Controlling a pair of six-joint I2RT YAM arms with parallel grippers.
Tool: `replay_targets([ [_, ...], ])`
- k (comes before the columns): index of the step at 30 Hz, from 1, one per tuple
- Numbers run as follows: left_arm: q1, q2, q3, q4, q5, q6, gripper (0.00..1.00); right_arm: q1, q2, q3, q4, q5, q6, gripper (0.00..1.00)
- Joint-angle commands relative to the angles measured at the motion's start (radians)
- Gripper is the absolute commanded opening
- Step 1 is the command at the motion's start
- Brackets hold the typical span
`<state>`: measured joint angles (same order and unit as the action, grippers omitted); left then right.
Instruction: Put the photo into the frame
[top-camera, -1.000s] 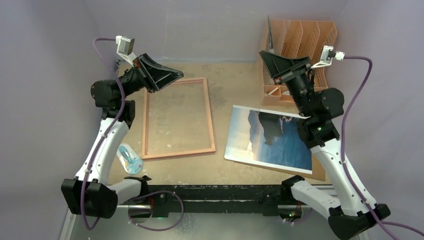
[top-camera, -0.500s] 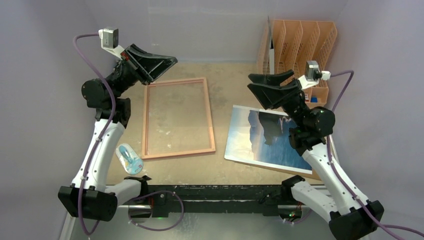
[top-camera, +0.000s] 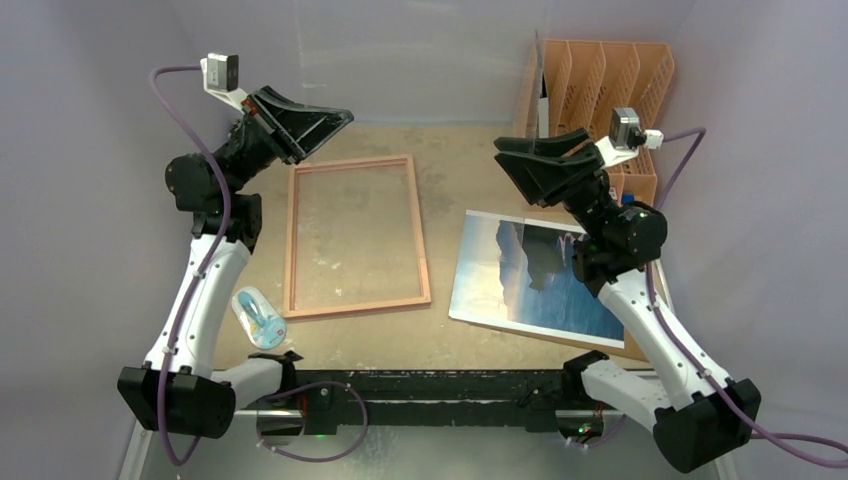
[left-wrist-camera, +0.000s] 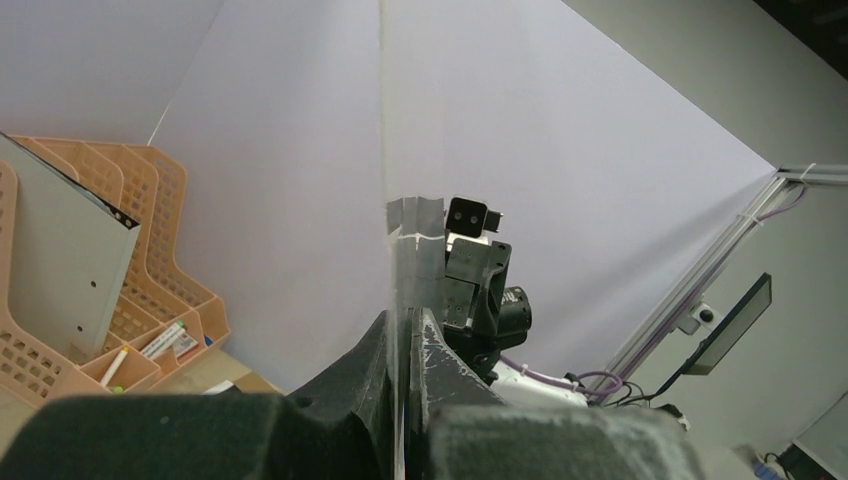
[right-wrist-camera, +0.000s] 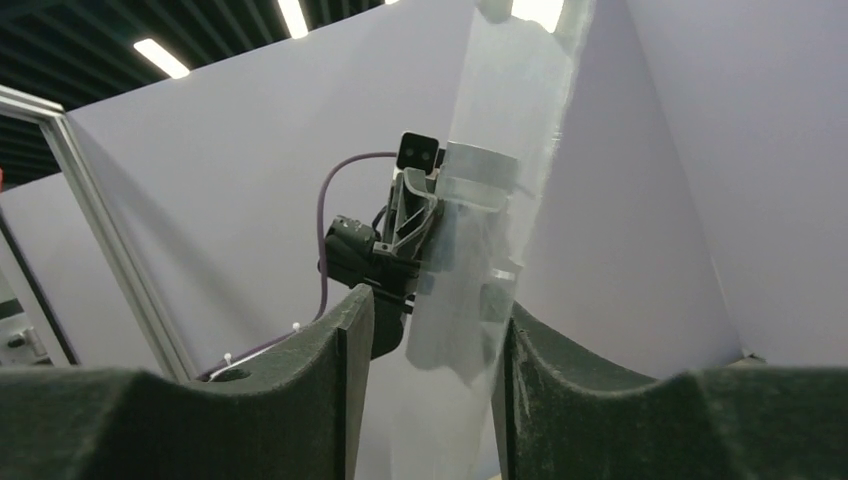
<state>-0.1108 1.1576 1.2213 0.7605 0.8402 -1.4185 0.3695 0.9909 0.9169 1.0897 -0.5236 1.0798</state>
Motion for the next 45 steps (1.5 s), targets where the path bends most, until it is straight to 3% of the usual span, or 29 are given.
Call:
replay_targets([
  [1, 0.003, 0.002, 0.022, 0.004, 0.01, -0.008, 0.0, 0.0, 0.003, 0.068, 0.024, -0.009, -0.025, 0.43],
  [4, 0.003, 0.011, 0.035, -0.007, 0.023, 0.005, 0.0, -0.001, 0.0, 0.08, -0.051, 0.014, -0.082, 0.4],
  [9, 0.002, 0.021, 0.046, -0.021, 0.042, 0.015, 0.0, -0.004, 0.007, 0.102, -0.072, 0.015, -0.122, 0.5],
  [13, 0.003, 0.028, 0.052, -0.018, 0.053, 0.025, 0.0, -0.01, 0.02, 0.123, -0.076, 0.0, -0.128, 0.47],
  [16, 0.003, 0.033, 0.056, -0.011, 0.057, 0.029, 0.0, -0.012, 0.039, 0.148, -0.102, -0.005, -0.131, 0.33],
  [19, 0.003, 0.037, 0.052, -0.016, 0.055, 0.045, 0.0, -0.011, 0.059, 0.177, -0.147, -0.013, -0.145, 0.09],
  [21, 0.003, 0.036, 0.049, -0.041, 0.051, 0.074, 0.0, -0.012, 0.065, 0.18, -0.155, -0.011, -0.148, 0.0],
  [22, 0.003, 0.034, 0.044, -0.055, 0.047, 0.108, 0.03, -0.012, 0.067, 0.18, -0.168, -0.005, -0.152, 0.0],
  [24, 0.003, 0.024, 0.031, -0.149, 0.022, 0.216, 0.2, -0.012, 0.068, 0.184, -0.21, 0.024, -0.167, 0.0],
  [30, 0.014, 0.025, 0.035, -0.587, -0.079, 0.565, 0.6, -0.02, 0.076, 0.225, -0.429, 0.149, -0.248, 0.0],
  [33, 0.029, 0.039, 0.068, -0.886, -0.198, 0.74, 0.81, -0.02, 0.098, 0.265, -0.583, 0.236, -0.265, 0.0],
  [35, 0.039, 0.06, 0.091, -1.048, -0.311, 0.843, 0.87, -0.021, 0.132, 0.287, -0.687, 0.276, -0.272, 0.0],
  [40, 0.058, 0.119, 0.129, -1.332, -0.714, 0.973, 0.89, -0.021, 0.202, 0.274, -0.738, 0.289, -0.257, 0.0],
  [45, 0.093, 0.205, 0.093, -1.414, -1.023, 1.02, 0.9, -0.018, 0.254, 0.264, -0.651, 0.282, -0.255, 0.0],
])
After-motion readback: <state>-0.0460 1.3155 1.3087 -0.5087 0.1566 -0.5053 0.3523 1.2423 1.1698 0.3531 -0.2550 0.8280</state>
